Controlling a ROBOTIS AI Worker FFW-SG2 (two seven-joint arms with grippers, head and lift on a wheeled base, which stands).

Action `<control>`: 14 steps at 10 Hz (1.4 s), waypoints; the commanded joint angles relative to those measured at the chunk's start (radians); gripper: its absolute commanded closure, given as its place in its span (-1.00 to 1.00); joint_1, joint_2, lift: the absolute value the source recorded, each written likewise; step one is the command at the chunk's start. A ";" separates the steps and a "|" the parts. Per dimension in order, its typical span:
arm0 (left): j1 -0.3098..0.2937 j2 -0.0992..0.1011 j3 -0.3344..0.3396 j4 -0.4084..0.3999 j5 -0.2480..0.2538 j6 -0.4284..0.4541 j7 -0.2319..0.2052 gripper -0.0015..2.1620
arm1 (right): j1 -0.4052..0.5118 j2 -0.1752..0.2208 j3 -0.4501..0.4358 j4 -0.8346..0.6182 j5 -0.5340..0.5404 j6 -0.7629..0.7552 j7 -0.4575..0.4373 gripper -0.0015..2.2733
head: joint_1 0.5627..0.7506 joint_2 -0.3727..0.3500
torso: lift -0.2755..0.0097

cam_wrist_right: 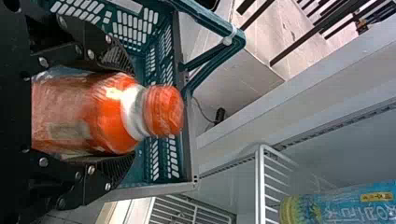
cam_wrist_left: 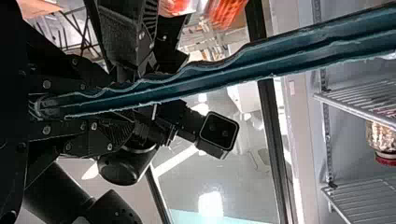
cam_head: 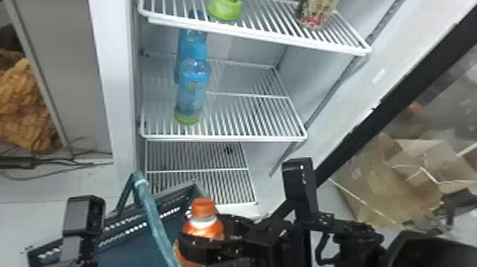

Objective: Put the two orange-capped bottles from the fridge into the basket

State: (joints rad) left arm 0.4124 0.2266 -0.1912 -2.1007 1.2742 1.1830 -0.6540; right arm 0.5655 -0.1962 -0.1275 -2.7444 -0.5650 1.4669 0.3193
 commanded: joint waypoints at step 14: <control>0.000 -0.001 0.000 0.001 0.000 0.000 -0.001 0.09 | 0.129 0.052 -0.020 0.124 0.134 -0.937 -0.097 -0.69 | 0.41 -0.94 | -0.72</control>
State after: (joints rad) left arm 0.4123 0.2256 -0.1902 -2.0996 1.2745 1.1829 -0.6549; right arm 0.6889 -0.1487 -0.1475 -2.6533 -0.4452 0.6281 0.2237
